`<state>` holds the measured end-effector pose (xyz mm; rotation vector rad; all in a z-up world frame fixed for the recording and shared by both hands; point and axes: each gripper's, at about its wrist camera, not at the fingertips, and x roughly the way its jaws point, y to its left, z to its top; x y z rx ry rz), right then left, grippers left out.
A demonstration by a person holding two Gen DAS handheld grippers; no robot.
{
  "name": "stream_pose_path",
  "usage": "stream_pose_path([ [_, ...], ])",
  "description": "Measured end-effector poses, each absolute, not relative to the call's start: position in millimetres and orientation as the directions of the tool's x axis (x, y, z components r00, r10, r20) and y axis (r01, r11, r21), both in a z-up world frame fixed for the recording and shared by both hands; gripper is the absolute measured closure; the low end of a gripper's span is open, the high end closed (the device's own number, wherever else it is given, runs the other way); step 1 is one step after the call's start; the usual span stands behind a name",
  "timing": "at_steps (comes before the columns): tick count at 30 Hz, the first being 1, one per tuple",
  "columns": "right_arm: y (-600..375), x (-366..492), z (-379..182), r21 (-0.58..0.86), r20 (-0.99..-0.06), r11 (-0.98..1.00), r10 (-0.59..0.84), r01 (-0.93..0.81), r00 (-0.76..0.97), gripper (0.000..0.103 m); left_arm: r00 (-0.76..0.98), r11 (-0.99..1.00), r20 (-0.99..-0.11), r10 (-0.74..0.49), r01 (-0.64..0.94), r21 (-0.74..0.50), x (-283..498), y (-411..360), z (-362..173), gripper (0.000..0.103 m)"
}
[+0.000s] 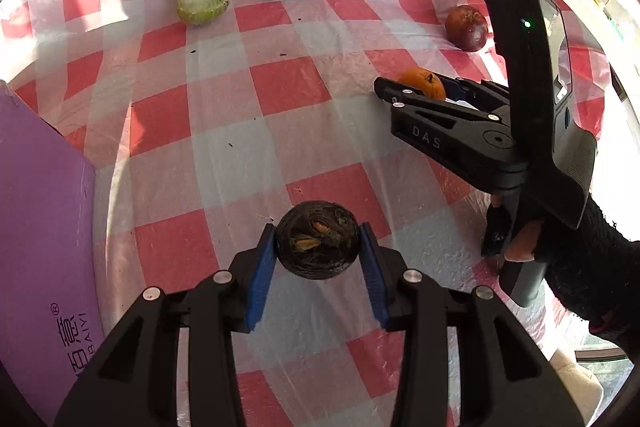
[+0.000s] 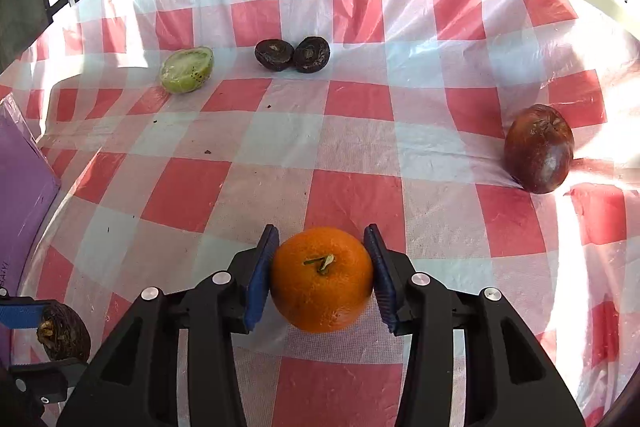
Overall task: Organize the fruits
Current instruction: 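Carry the small orange and dark fruit over the white box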
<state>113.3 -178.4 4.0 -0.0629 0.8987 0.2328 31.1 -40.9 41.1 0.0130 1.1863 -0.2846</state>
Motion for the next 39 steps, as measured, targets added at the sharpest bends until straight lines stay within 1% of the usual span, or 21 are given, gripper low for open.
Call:
stream_pose_path([
  [3, -176, 104, 9, 0.061, -0.814, 0.985, 0.144, -0.164, 0.562, 0.060, 0.330, 0.950, -0.913, -0.240, 0.272, -0.151, 10, -41, 48, 0.062],
  [5, -176, 89, 11, 0.113, -0.824, 0.986, 0.161, -0.121, 0.544, 0.060, 0.320, 0.941, -0.913, -0.253, 0.300, -0.156, -5, -38, 53, 0.062],
  [12, -163, 7, 15, 0.219, -0.854, 0.975, 0.206, -0.029, 0.477, 0.060, 0.311, 0.904, -0.899, -0.308, 0.390, -0.175, -49, -15, 76, 0.062],
  [17, -150, -25, 16, 0.202, -0.879, 0.978, 0.201, -0.044, 0.433, 0.060, 0.328, 0.881, -0.884, -0.332, 0.442, -0.167, -57, 2, 91, 0.062],
  [25, -138, -48, 20, 0.214, -0.895, 0.976, 0.177, 0.044, 0.410, 0.060, 0.366, 0.848, -0.852, -0.374, 0.507, -0.155, -66, 19, 113, 0.062],
  [29, -127, -55, 24, 0.227, -0.916, 0.971, 0.188, 0.071, 0.354, 0.060, 0.372, 0.851, -0.850, -0.374, 0.502, -0.154, -64, 34, 121, 0.062],
  [31, -113, -56, 33, 0.201, -0.923, 0.979, 0.177, 0.034, 0.342, 0.060, 0.374, 0.854, -0.850, -0.370, 0.498, -0.153, -63, 44, 125, 0.062],
  [35, -83, -56, 69, 0.158, -0.908, 0.985, 0.173, -0.069, 0.383, 0.060, 0.433, 0.878, -0.823, -0.367, 0.454, -0.153, -61, 76, 144, 0.062],
  [39, -60, -59, 111, 0.178, -0.870, 0.979, 0.203, -0.098, 0.450, 0.060, 0.510, 0.912, -0.781, -0.360, 0.369, -0.179, -57, 126, 169, 0.062],
])
